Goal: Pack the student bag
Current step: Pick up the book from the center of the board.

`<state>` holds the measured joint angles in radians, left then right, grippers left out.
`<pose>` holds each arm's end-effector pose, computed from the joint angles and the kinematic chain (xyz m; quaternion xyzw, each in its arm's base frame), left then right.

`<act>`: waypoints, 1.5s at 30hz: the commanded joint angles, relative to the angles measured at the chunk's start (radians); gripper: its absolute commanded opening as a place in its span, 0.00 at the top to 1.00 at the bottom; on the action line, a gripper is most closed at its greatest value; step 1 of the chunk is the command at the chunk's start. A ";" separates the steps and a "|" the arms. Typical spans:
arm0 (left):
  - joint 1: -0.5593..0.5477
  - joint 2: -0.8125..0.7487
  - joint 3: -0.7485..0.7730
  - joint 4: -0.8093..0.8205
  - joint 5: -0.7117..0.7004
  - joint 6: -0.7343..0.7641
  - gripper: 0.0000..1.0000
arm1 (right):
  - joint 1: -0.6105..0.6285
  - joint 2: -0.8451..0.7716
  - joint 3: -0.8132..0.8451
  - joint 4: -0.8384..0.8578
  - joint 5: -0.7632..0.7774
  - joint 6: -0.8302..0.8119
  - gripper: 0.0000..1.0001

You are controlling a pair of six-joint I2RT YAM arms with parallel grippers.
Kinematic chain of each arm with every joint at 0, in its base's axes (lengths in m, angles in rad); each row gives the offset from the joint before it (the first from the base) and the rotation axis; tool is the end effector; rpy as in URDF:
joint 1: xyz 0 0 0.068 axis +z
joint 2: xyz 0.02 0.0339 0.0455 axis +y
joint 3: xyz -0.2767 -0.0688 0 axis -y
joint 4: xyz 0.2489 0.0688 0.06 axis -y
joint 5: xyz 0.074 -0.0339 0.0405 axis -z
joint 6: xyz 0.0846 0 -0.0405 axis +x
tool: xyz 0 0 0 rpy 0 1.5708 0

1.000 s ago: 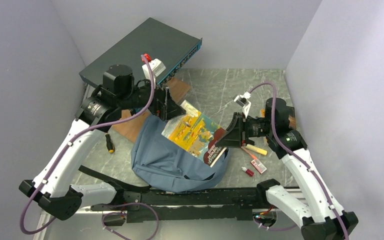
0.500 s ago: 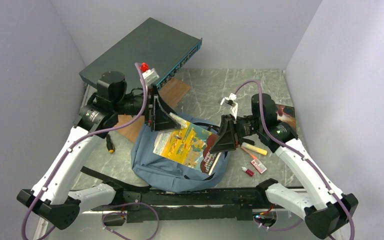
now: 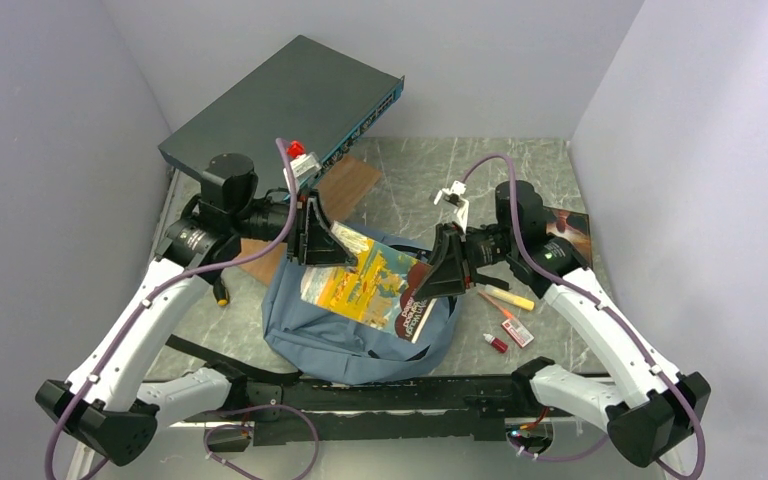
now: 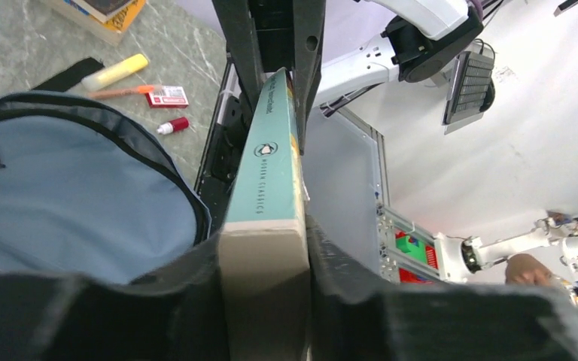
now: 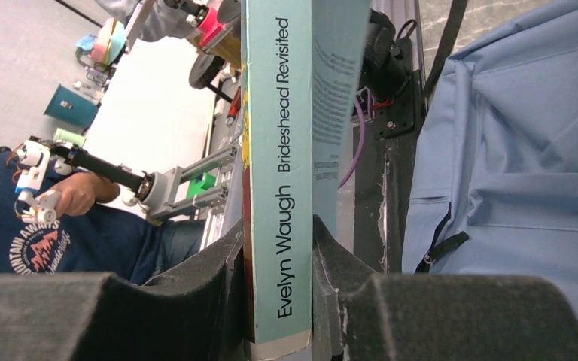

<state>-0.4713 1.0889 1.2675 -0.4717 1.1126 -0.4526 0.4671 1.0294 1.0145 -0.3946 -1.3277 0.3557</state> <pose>0.1729 -0.1733 0.4298 0.3212 0.6788 -0.6052 0.2644 0.1539 0.1696 0.3693 -0.3741 0.6387 0.6450 0.1900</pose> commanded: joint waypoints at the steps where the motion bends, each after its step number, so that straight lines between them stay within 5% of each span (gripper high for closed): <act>1: 0.001 -0.038 0.004 0.023 0.047 0.021 0.72 | 0.004 -0.004 0.051 0.143 -0.031 0.002 1.00; 3: 0.002 -0.040 0.011 0.018 0.038 0.021 0.86 | 0.003 -0.010 0.039 0.178 -0.012 0.025 1.00; 6: 0.004 -0.057 0.030 0.019 -0.020 0.020 1.00 | 0.002 -0.025 0.001 0.278 0.055 0.106 0.66; 10: 0.019 -0.114 0.017 0.139 -0.157 -0.064 1.00 | 0.004 -0.056 -0.112 0.542 0.198 0.314 0.34; 15: 0.023 -0.155 -0.071 0.397 -0.262 -0.262 1.00 | 0.028 -0.071 -0.286 1.015 0.329 0.635 0.19; 21: 0.025 -0.116 -0.114 0.587 -0.283 -0.408 1.00 | 0.051 -0.071 -0.342 1.177 0.433 0.741 0.20; 34: 0.033 -0.065 -0.176 0.840 -0.209 -0.647 1.00 | 0.044 -0.057 -0.307 1.186 0.427 0.819 0.24; 41: 0.054 -0.082 -0.140 0.699 -0.216 -0.512 1.00 | 0.030 -0.013 -0.346 1.402 0.400 1.068 0.46; 45: 0.060 -0.084 -0.121 0.627 -0.210 -0.430 1.00 | 0.030 0.003 -0.368 1.472 0.403 1.145 0.48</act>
<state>-0.4187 1.0359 1.0798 0.1558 0.9005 -0.9714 0.4980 1.0241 0.6540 0.9047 -0.9150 1.3705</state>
